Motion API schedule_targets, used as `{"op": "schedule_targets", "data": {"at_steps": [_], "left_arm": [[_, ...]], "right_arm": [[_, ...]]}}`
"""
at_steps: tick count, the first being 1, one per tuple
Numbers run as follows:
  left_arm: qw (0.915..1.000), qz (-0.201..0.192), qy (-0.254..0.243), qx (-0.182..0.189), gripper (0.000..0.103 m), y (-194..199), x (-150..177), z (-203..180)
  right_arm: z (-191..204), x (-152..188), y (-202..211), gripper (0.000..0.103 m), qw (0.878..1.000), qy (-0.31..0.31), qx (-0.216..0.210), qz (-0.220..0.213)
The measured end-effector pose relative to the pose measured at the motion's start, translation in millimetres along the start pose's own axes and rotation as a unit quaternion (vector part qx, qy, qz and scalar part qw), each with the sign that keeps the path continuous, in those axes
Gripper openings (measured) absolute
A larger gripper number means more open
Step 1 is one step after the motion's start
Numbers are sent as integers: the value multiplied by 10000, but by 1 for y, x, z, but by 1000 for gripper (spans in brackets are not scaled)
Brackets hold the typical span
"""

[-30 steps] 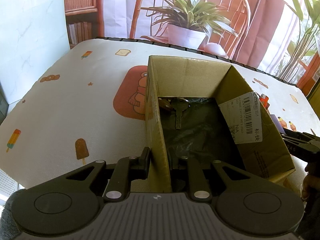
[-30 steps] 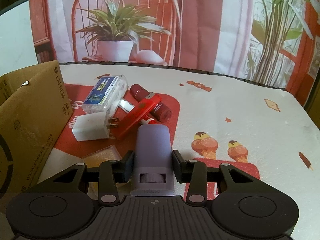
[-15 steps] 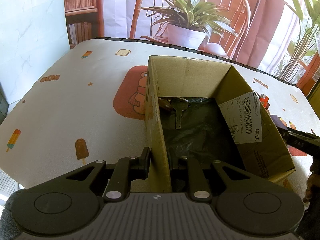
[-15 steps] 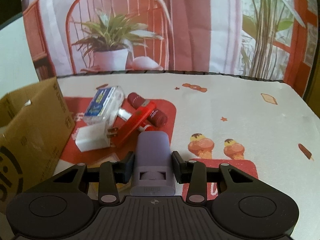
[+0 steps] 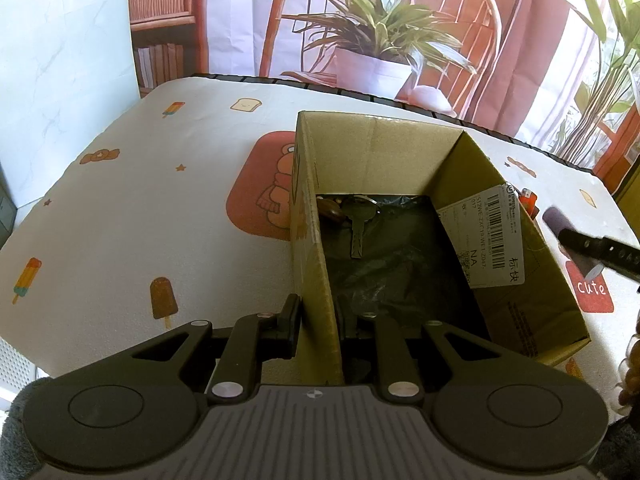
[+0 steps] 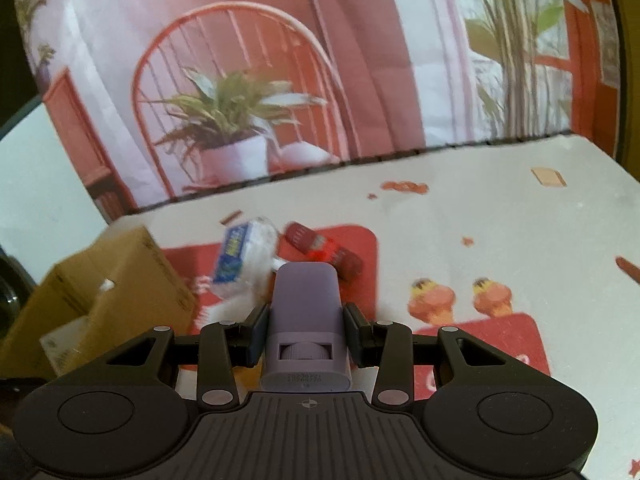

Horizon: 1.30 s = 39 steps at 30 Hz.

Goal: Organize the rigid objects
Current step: 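Lift the lavender bottle with the right gripper toward the box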

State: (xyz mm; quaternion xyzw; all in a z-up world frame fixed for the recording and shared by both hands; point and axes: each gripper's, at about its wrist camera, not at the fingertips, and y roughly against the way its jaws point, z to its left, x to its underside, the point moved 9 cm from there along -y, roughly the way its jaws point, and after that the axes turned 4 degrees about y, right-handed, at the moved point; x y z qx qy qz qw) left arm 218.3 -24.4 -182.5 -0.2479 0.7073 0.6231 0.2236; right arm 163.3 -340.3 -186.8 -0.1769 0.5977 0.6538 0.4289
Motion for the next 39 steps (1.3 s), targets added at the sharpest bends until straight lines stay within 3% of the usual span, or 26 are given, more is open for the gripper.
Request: {"op": "schedule_targets", "data": {"at_steps": [11, 18, 22, 29, 39], "left_arm": [[10000, 0, -5, -3, 19, 0, 0, 0], [10000, -2, -8, -6, 19, 0, 0, 0], [10000, -6, -9, -5, 19, 0, 0, 0], [10000, -22, -22, 37, 19, 0, -1, -1], [10000, -43, -16, 86, 20, 0, 0, -1]], "right_arm": [[90, -54, 22, 37, 9936, 477, -962, -338], [171, -54, -3, 37, 9797, 1372, -1450, 177], [195, -47, -27, 37, 9715, 1844, -1385, 553], [198, -36, -63, 37, 9663, 2038, -1008, 1204], [204, -22, -73, 37, 9556, 2383, -904, 1478]]}}
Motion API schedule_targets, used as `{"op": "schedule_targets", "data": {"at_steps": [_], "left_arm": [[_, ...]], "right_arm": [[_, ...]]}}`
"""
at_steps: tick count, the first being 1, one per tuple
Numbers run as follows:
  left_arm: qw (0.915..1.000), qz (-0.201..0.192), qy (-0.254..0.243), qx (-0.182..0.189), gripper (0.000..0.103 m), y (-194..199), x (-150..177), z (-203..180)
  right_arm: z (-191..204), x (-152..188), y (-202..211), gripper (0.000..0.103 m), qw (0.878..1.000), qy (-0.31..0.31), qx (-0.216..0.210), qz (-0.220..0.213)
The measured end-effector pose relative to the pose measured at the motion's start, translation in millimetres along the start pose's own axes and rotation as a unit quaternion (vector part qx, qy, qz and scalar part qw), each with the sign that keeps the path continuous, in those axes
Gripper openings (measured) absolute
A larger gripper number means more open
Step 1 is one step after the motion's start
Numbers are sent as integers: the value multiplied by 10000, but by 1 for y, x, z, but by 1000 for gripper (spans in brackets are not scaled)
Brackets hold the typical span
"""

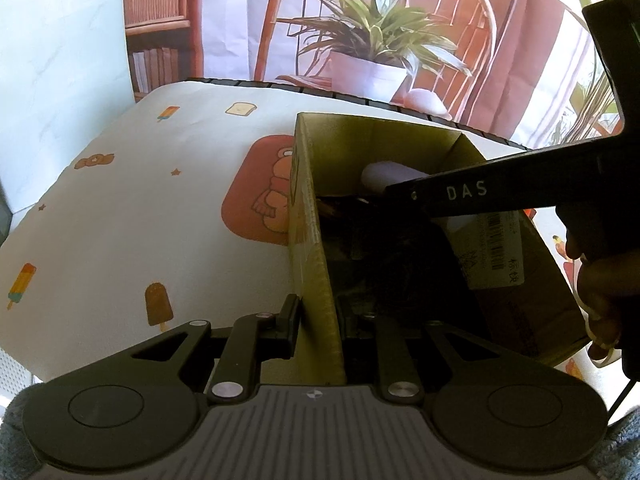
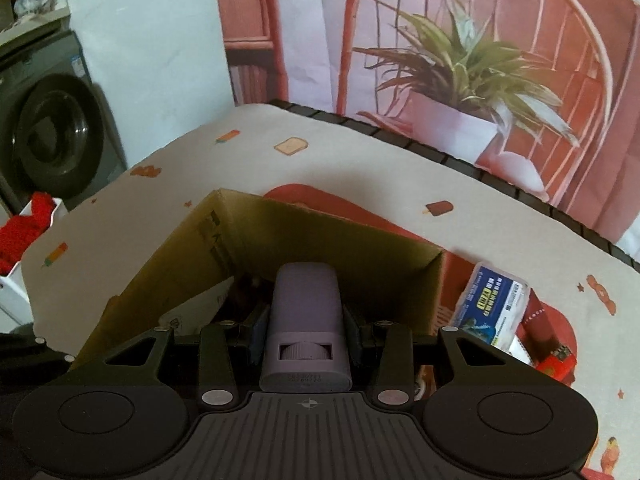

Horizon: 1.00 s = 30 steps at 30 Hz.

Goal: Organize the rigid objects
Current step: 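Lift the lavender bottle with the right gripper toward the box, then lower the lavender bottle into the box and open the right gripper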

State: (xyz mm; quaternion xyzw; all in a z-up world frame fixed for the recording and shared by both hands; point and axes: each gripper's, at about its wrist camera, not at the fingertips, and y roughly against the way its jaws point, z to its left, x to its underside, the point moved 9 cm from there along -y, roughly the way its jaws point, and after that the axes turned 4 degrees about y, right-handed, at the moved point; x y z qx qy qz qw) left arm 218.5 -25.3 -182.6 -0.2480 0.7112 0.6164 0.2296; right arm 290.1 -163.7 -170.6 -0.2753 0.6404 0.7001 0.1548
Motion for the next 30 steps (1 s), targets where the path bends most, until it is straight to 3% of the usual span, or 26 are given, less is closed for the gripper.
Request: {"op": "schedule_targets", "data": {"at_steps": [7, 12, 30], "left_arm": [[10000, 19, 43, 24, 20, -3, -2, 1], [10000, 14, 45, 32, 20, -2, -2, 2], [10000, 26, 50, 63, 20, -2, 0, 1]], "right_arm": [[22, 1, 8, 37, 9986, 284, -441, 51], [40, 9, 4, 37, 9941, 685, -761, 357], [45, 26, -18, 37, 9864, 960, -800, 1073]]}}
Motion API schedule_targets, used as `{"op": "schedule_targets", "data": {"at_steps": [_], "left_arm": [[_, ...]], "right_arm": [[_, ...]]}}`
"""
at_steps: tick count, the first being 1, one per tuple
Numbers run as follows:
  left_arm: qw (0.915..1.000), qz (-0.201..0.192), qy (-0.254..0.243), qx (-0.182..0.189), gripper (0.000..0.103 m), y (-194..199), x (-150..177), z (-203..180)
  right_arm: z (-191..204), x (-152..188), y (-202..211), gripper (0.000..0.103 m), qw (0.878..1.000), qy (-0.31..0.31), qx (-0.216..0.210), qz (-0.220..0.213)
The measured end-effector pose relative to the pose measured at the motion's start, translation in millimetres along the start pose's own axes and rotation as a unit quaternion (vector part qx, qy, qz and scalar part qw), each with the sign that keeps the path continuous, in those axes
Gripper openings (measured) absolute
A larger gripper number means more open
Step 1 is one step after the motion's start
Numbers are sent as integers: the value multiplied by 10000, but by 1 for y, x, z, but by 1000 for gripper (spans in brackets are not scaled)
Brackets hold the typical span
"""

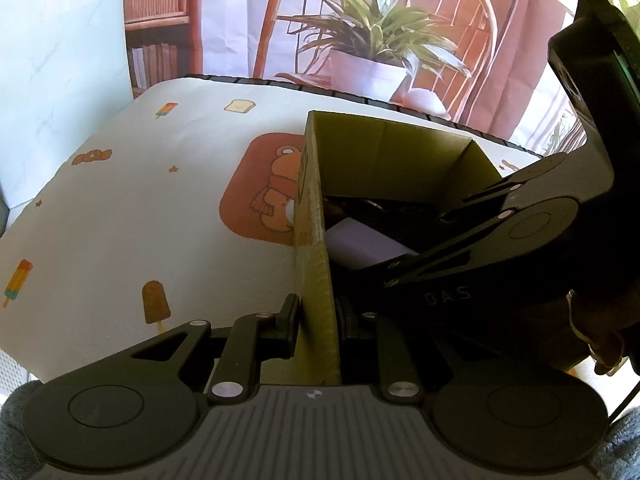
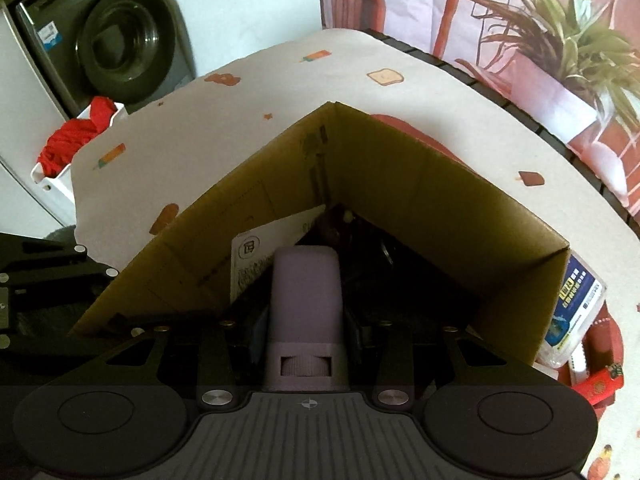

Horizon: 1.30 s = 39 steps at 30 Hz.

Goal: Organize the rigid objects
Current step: 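Lower the lavender bottle into the box and open the right gripper, then move the right gripper back toward the gold square compact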

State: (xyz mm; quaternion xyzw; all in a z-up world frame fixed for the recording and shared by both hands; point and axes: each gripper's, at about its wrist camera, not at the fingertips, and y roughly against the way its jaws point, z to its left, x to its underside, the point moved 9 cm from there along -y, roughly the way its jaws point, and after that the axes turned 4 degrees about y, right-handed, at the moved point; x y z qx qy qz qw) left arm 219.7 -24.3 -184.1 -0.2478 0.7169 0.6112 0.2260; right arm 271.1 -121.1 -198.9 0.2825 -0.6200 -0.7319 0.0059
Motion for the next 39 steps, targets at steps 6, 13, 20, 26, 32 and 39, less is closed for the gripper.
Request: {"op": "schedule_targets", "data": {"at_steps": [6, 13, 20, 26, 32, 39], "left_arm": [[10000, 7, 18, 13, 20, 1, -1, 0], [10000, 4, 9, 13, 20, 1, -1, 0], [10000, -2, -10, -11, 20, 0, 0, 0], [10000, 11, -24, -41, 20, 0, 0, 0], [9999, 48, -64, -108, 20, -2, 1, -2], [9997, 57, -136, -188, 20, 0, 4, -2]], "right_arm": [[-2, -2, 3, 43, 10000, -17, 67, -66], [-5, -16, 32, 68, 9972, -88, 166, -727], [-16, -20, 81, 102, 9830, -168, 625, -1717], [-47, -3, 115, 103, 9628, -807, 1093, -2336], [-87, 38, 136, 103, 9374, -1632, 1526, -2672], [-125, 93, 133, 103, 9128, -2361, 2101, -2586]]}}
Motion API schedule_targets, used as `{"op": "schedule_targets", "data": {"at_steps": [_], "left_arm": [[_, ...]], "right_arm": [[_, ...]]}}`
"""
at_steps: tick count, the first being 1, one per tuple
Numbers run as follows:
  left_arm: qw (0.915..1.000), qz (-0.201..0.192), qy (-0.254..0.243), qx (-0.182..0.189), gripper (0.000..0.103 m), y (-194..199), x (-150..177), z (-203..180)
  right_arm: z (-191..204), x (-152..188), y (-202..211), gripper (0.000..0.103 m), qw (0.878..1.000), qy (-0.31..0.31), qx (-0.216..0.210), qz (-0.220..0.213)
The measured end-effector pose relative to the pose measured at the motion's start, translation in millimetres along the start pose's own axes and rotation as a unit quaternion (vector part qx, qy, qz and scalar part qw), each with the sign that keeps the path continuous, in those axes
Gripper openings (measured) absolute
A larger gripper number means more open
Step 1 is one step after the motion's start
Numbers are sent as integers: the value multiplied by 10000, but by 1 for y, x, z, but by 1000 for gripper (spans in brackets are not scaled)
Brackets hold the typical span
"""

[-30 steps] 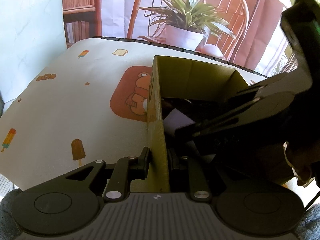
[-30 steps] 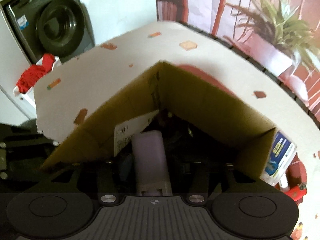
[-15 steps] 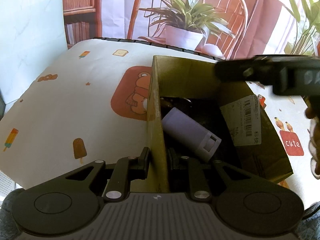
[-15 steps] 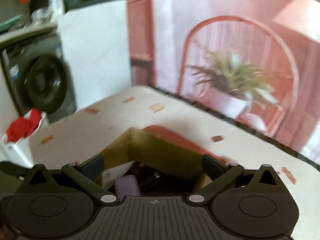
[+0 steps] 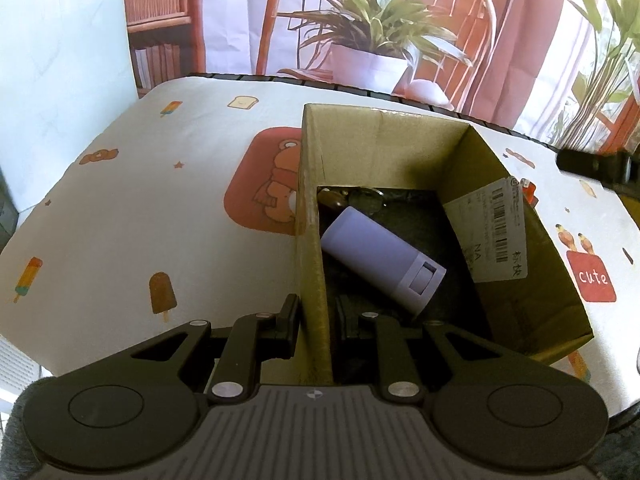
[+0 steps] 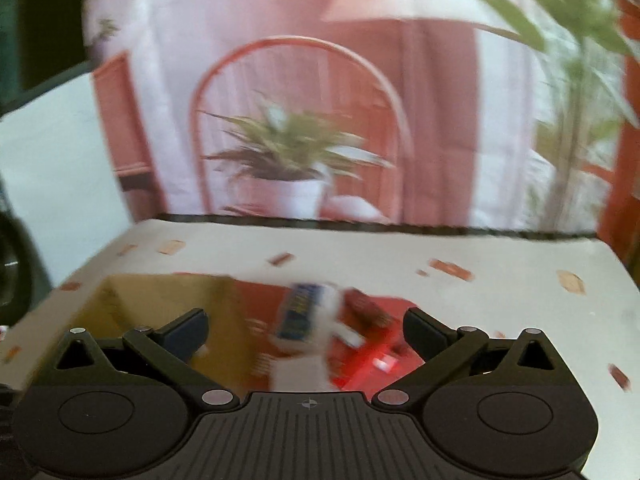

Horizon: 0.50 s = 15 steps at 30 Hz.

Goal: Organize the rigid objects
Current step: 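Move the right gripper back toward the gold square compact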

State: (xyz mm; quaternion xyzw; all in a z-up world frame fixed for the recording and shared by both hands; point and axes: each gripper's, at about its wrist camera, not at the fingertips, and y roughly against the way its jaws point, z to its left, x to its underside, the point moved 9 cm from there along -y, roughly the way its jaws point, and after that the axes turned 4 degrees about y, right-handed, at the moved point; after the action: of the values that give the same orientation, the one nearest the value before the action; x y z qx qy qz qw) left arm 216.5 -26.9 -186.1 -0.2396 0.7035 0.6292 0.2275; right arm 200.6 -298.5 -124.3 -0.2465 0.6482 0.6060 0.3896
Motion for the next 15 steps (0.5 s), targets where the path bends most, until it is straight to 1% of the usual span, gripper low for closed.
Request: {"op": "schedule_targets", "data": {"at_steps": [3, 7, 11, 15], "left_arm": [[10000, 15, 10, 1, 20, 1, 1, 1], [10000, 29, 18, -3, 20, 2, 2, 2], [10000, 34, 13, -22, 20, 2, 0, 1], [10000, 35, 13, -36, 20, 2, 0, 0]], "right_arm": [[-18, 16, 1, 103, 9995, -127, 276, 19], [-38, 39, 3, 103, 9976, -104, 690, -17], [-50, 62, 0, 103, 9963, -131, 830, 157], [-48, 81, -7, 103, 9960, -105, 833, 308]]}}
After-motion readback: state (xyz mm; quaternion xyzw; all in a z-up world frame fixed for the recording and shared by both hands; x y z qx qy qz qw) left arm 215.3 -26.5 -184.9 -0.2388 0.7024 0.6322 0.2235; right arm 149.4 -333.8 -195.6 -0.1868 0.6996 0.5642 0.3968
